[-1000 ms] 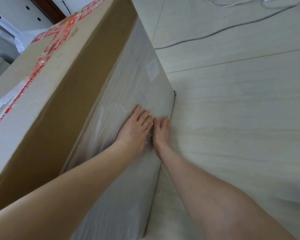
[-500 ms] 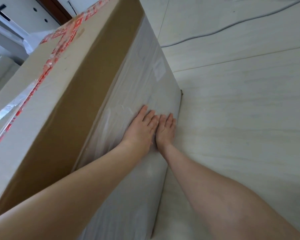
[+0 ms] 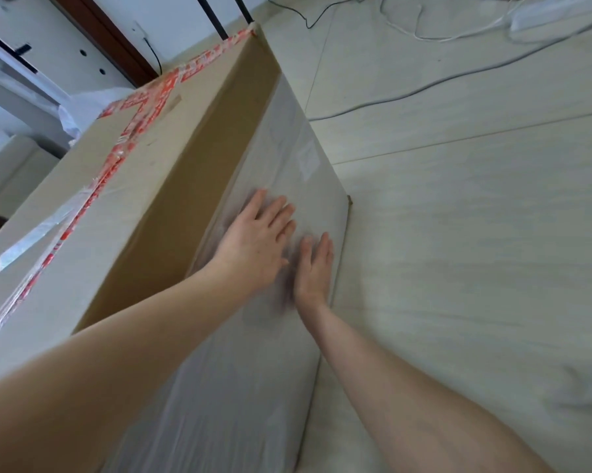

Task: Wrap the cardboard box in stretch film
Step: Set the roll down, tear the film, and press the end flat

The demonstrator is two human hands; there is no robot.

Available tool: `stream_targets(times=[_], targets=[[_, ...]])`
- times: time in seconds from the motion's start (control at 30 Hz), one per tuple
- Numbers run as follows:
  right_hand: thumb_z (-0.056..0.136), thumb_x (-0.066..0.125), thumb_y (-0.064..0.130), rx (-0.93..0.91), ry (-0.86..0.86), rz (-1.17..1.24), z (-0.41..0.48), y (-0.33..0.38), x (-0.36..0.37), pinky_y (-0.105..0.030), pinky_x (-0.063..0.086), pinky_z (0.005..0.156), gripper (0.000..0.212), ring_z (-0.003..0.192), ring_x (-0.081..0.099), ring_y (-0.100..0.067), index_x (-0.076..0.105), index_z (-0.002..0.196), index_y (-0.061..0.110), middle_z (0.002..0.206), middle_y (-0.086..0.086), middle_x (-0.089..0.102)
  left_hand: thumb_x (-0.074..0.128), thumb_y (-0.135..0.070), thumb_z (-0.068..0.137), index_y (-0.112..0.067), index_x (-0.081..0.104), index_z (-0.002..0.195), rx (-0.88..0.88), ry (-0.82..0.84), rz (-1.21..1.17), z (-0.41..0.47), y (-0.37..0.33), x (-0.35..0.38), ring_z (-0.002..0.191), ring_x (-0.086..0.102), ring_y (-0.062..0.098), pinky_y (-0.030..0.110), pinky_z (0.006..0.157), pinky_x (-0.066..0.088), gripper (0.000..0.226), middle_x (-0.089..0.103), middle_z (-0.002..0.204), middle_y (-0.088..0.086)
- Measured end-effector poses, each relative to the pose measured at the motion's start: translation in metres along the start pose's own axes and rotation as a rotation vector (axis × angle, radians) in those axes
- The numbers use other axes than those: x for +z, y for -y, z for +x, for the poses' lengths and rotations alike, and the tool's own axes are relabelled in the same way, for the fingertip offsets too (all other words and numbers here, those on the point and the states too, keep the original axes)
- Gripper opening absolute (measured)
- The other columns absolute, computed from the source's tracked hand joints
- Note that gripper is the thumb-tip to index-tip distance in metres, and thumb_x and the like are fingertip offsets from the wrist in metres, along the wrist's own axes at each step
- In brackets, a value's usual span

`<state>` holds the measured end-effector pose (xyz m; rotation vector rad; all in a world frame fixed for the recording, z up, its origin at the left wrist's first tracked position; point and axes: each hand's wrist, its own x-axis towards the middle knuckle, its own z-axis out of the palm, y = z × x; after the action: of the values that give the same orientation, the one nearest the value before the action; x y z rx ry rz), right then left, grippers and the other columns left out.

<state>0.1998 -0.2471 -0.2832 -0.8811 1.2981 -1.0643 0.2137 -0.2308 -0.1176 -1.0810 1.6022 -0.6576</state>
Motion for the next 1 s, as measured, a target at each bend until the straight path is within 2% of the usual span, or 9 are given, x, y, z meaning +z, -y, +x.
stream_targets(times=[0.17, 0.33, 0.53, 0.6, 0.73, 0.87, 1.0], targets=[[0.101, 0.028, 0.045, 0.063, 0.054, -0.054, -0.004, 0.010, 0.018, -0.042, 0.003, 0.117, 0.062, 0.148, 0.000, -0.020, 0.008, 0.153, 0.017, 0.161, -0.005, 0.003, 0.009, -0.048, 0.101, -0.006, -0.010, 0.150, -0.001, 0.024, 0.130, -0.001, 0.000, 0.008, 0.146, -0.016, 0.032, 0.057, 0.112, -0.013, 0.067, -0.015, 0.159, 0.014], [0.101, 0.027, 0.046, 0.077, 0.028, -0.069, -0.003, 0.010, 0.025, -0.045, 0.004, 0.117, 0.062, 0.148, 0.001, -0.022, 0.007, 0.153, 0.020, 0.161, -0.005, 0.003, 0.008, -0.048, 0.101, -0.005, -0.012, 0.150, 0.009, 0.026, 0.173, 0.001, 0.001, 0.013, 0.146, -0.017, 0.033, 0.058, 0.112, -0.012, 0.068, -0.016, 0.158, 0.013], [0.100, 0.028, 0.047, 0.038, -0.002, -0.093, -0.003, 0.010, 0.025, -0.040, 0.007, 0.118, 0.061, 0.147, 0.006, -0.021, 0.013, 0.153, 0.019, 0.160, -0.007, 0.009, 0.009, -0.050, 0.100, -0.005, -0.011, 0.150, 0.008, 0.025, 0.173, 0.003, 0.003, 0.014, 0.146, -0.015, 0.033, 0.057, 0.113, -0.012, 0.070, -0.015, 0.159, 0.014], [0.100, 0.029, 0.046, 0.016, -0.017, -0.116, -0.001, 0.010, 0.020, -0.036, 0.009, 0.117, 0.060, 0.146, 0.013, -0.023, 0.018, 0.152, 0.017, 0.158, -0.010, 0.016, 0.010, -0.051, 0.100, -0.006, -0.009, 0.151, 0.013, 0.028, 0.151, 0.004, 0.004, 0.011, 0.147, -0.013, 0.032, 0.055, 0.114, -0.011, 0.070, -0.013, 0.159, 0.013], [0.100, 0.033, 0.046, 0.083, -0.049, -0.176, 0.014, 0.021, 0.004, -0.036, 0.020, 0.112, 0.056, 0.138, 0.027, -0.030, 0.029, 0.147, 0.016, 0.151, -0.013, 0.027, 0.015, -0.049, 0.101, -0.009, 0.002, 0.153, 0.005, 0.026, 0.054, 0.007, 0.013, -0.003, 0.148, -0.006, 0.028, 0.049, 0.116, -0.008, 0.067, -0.004, 0.161, 0.010], [0.101, 0.033, 0.041, 0.049, -0.086, -0.046, 0.015, 0.042, -0.001, -0.033, 0.014, 0.115, 0.058, 0.144, 0.020, -0.026, 0.024, 0.150, 0.011, 0.156, -0.014, 0.020, 0.017, -0.047, 0.101, -0.010, 0.009, 0.153, -0.129, -0.051, 0.009, 0.007, 0.037, -0.020, 0.148, -0.001, 0.027, 0.047, 0.118, -0.005, 0.064, 0.001, 0.161, 0.011], [0.100, 0.031, 0.045, -0.016, -0.046, 0.033, -0.004, 0.051, 0.007, -0.032, 0.012, 0.118, 0.062, 0.146, 0.014, -0.021, 0.020, 0.151, 0.012, 0.158, -0.011, 0.017, 0.012, -0.043, 0.102, -0.009, -0.001, 0.153, -0.077, -0.069, 0.021, 0.000, 0.038, -0.025, 0.148, -0.008, 0.025, 0.049, 0.117, -0.009, 0.062, -0.007, 0.160, 0.011]])
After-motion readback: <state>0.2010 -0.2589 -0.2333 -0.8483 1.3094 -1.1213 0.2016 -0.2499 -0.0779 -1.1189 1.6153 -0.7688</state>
